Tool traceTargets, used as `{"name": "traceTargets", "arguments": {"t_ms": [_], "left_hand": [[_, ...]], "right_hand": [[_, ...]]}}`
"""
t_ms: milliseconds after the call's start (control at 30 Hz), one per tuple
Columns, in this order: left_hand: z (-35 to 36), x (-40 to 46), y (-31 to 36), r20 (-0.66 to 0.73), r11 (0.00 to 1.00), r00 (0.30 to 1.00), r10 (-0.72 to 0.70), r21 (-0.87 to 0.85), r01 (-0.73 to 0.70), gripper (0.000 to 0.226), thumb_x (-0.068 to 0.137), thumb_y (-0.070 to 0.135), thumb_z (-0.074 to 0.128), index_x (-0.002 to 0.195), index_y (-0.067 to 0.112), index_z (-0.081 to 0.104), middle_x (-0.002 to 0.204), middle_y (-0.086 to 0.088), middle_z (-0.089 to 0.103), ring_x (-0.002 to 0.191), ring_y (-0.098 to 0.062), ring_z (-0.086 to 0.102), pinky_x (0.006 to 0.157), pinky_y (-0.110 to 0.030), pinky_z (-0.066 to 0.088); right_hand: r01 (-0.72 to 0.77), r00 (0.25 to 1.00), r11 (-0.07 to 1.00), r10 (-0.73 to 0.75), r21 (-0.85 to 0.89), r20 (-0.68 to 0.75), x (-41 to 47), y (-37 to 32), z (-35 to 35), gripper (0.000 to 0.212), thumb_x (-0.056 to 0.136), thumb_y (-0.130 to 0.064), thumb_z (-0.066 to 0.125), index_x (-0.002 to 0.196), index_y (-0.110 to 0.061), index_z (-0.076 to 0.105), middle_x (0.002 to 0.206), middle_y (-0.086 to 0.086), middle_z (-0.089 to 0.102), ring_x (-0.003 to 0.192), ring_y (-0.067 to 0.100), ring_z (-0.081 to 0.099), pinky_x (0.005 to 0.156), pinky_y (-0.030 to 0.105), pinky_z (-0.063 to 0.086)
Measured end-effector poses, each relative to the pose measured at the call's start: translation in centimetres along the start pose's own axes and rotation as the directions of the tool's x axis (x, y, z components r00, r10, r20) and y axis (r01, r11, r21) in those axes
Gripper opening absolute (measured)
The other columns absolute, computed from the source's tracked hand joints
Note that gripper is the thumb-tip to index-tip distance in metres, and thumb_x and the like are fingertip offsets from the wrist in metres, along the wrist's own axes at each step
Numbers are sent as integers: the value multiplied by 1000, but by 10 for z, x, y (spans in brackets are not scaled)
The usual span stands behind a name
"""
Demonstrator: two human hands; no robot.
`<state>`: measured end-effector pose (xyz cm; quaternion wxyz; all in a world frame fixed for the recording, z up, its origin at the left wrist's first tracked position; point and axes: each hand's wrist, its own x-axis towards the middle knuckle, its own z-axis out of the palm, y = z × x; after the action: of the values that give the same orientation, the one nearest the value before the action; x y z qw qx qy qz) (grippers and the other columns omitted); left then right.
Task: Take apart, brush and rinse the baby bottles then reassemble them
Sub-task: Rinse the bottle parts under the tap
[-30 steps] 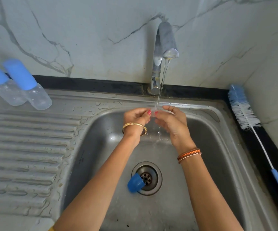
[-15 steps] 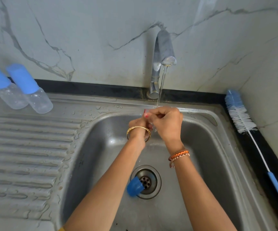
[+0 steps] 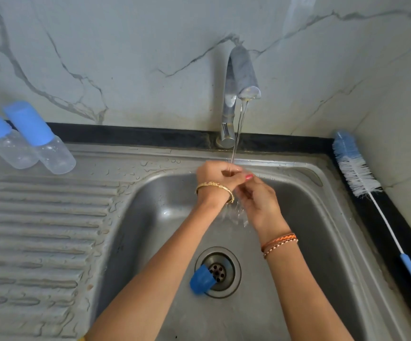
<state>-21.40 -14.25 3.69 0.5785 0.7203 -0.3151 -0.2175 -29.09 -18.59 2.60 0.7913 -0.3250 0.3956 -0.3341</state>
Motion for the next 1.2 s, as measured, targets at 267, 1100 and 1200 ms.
{"name": "traceTargets", "arguments": {"t_ms": [267, 1100, 1200], "left_hand": [[-15, -10, -5, 68, 635, 902, -427, -687, 353, 33, 85, -18, 50, 116, -12, 56, 90, -15, 63, 52, -7, 65, 63, -19, 55], [-40, -52, -20, 44, 675, 789, 613, 490, -551, 24, 63, -21, 61, 72, 0, 68, 73, -13, 66, 74, -18, 57, 63, -25, 46], [-53, -71, -32, 59, 633, 764, 643, 521, -573, 36, 53, -30, 61, 74, -2, 67, 89, -14, 65, 77, -22, 63, 67, -25, 49]], "right_hand": [[350, 936, 778, -316, -522, 157, 2, -4, 22, 32, 87, 12, 51, 113, -1, 64, 111, 8, 65, 100, 12, 59, 82, 9, 48], [183, 959, 761, 2, -623, 284, -33, -37, 22, 34, 88, 6, 52, 119, -7, 56, 84, 5, 55, 69, 13, 54, 62, 20, 52], [339, 940, 448, -125, -827, 317, -45, -33, 25, 40, 86, 2, 57, 122, -13, 58, 107, 6, 52, 76, 11, 54, 63, 18, 48]]}}
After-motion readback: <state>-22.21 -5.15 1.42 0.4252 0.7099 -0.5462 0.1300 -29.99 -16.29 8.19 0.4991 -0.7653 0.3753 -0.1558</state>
